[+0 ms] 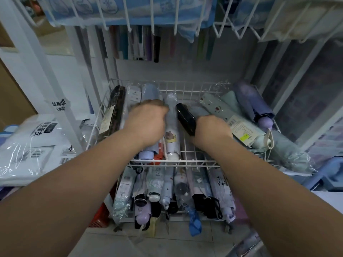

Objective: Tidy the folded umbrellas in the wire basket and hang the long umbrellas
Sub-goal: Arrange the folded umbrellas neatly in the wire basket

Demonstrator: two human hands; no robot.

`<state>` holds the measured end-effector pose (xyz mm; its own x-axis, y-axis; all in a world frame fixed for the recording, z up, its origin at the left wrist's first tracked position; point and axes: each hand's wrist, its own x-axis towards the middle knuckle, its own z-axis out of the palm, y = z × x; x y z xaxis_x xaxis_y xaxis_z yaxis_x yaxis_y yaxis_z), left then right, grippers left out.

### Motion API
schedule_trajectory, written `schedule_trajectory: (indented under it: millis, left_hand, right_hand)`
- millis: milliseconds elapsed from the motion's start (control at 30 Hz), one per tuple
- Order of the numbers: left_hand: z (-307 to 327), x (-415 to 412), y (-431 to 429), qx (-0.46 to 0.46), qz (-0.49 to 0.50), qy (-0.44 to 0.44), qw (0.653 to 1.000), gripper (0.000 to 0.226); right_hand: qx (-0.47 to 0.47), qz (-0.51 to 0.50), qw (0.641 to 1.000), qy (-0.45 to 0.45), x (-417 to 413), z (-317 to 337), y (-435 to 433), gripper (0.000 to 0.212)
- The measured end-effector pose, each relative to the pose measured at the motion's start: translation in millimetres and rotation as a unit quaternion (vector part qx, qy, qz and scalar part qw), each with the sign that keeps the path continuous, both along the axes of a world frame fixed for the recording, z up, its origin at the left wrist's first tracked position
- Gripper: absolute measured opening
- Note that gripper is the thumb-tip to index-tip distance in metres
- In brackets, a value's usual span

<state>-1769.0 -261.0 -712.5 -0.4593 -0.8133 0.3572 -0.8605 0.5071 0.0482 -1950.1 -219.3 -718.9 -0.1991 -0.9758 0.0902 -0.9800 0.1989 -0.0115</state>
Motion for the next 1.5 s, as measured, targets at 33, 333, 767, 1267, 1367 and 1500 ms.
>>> schedule_trajectory:
  millis: [33, 333, 767, 1267, 1367, 1500]
  left_hand:
    - [-2.4, -9.4, 3.7, 0.008, -0.02, 0.015, 1.0, 0.032]
    - [-26.8, -42.2, 9.1, 0.071, -0.025, -0.101, 0.992, 0.038]
    - [-22.2, -51.5, 19.4, 0.125, -0.024, 0.094, 0.987, 0.049]
    - [0.0, -62.3, 20.2, 0.336, -0.054, 0.599, 0.725, 0.052]
    - [1.9, -48.1, 9.0, 0.263, -0.003, 0.482, 0.836, 0.05]
    - [-5.4, -30.3, 6.8, 0.149, 0.036, 0.261, 0.953, 0.045]
  right_hand:
    - [0.009, 0.001, 1.0, 0.017, -1.5, -0.2, 2.6, 0.025]
    - [0.009, 0.034, 0.999, 0.028, -9.9, -4.5, 1.0, 0.026]
    - [-0.057, 0.028, 0.994, -0.088, -22.8, 25.2, -10.4, 0.024]
    - [-0.271, 0.026, 0.901, -0.337, -8.5, 40.5, 17.6, 0.006]
    - [-0.256, 0.019, 0.886, -0.385, 5.2, 16.9, 6.3, 0.007]
    - [-0.186, 0.01, 0.864, -0.468, 18.6, -21.3, -13.1, 0.004]
